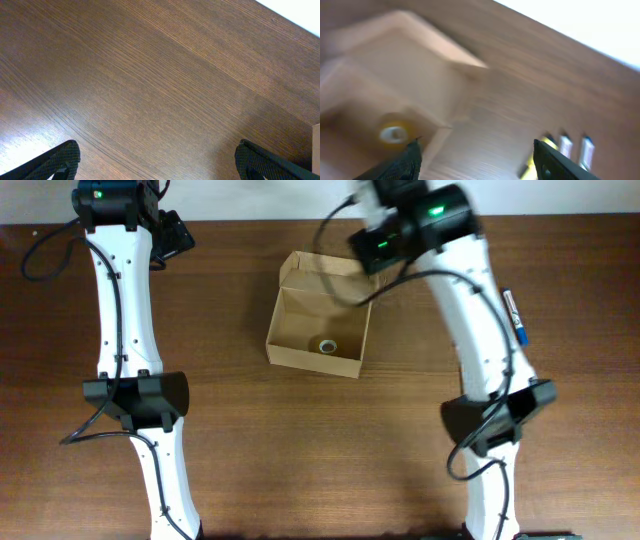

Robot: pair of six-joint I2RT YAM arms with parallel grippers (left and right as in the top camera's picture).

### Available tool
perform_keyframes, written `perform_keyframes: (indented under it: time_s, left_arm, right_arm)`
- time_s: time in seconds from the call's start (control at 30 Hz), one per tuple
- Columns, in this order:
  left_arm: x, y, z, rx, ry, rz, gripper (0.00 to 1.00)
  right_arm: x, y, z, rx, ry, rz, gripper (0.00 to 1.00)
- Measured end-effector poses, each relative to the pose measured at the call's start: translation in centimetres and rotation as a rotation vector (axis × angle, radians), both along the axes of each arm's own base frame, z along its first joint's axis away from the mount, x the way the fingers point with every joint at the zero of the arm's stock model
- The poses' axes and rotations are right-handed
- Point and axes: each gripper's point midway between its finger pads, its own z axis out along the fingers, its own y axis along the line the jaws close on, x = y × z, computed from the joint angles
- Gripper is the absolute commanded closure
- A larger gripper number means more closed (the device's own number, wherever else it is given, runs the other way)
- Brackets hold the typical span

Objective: Pack container
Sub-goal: 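Carry the tape roll into the box and release it, then grasp the yellow highlighter with the right gripper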

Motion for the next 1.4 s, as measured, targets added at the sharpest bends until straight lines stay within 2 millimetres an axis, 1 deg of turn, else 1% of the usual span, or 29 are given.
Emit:
perform_keyframes:
  time_s: [0.1, 0.13, 0.2, 0.23, 0.27, 0.33, 0.37, 0.5, 0.6, 0.7, 0.8, 1.0, 1.17, 1.4]
  left_arm:
    - [0.0, 0.0, 0.0, 0.000, 0.000, 0.000, 0.00]
    - [0.0, 0.0, 0.0, 0.000, 0.000, 0.000, 0.00]
    - [0.0, 0.0, 0.0, 0.000, 0.000, 0.000, 0.00]
    - [0.0, 0.0, 0.0, 0.000, 0.000, 0.000, 0.00]
    - [0.0, 0.0, 0.0, 0.000, 0.000, 0.000, 0.00]
    - [0.0, 0.0, 0.0, 0.000, 0.000, 0.000, 0.00]
    - [0.0, 0.0, 0.0, 0.000, 0.000, 0.000, 0.00]
    - [0.0, 0.0, 0.0, 0.000, 0.000, 0.000, 0.00]
    - [0.0, 0.0, 0.0, 0.000, 0.000, 0.000, 0.00]
    - [0.0, 0.0, 0.0, 0.000, 0.000, 0.000, 0.00]
    - [0.0, 0.0, 0.0, 0.000, 0.000, 0.000, 0.00]
    - [0.0, 0.0, 0.0, 0.000, 0.000, 0.000, 0.00]
    - [0.0, 0.0, 0.0, 0.000, 0.000, 0.000, 0.00]
    - [0.0, 0.0, 0.0, 0.000, 0.000, 0.000, 0.00]
  right_arm:
    - [1.1, -7.1, -1.6, 0.001, 0.047, -0.170, 0.28]
    - [1.1, -9.2, -2.4, 0.002, 0.073, -0.215, 0.28]
    - [0.6, -13.0, -4.6, 0.025, 0.151, -0.306, 0.28]
    - [0.1, -14.7, -6.0, 0.042, 0.197, -0.346, 0.28]
    - [-0.4, -15.9, -7.3, 0.060, 0.238, -0.379, 0.28]
    - [-1.5, -17.4, -10.1, 0.093, 0.317, -0.438, 0.28]
    - [-1.7, -17.6, -10.8, 0.102, 0.337, -0.452, 0.28]
    - [-2.8, -17.4, -15.6, 0.150, 0.423, -0.531, 0.28]
    - [-3.4, -17.2, -18.2, 0.174, 0.456, -0.585, 0.28]
    - [-3.9, -17.2, -20.0, 0.183, 0.471, -0.644, 0.28]
    - [-4.0, -17.3, -20.8, 0.188, 0.469, -0.681, 0.28]
    - [-3.0, -17.8, -21.8, 0.195, 0.415, -0.719, 0.28]
    - [-2.8, -17.9, -22.6, 0.190, 0.412, -0.736, 0.28]
    - [-3.0, -18.5, -24.7, 0.179, 0.445, -0.753, 0.28]
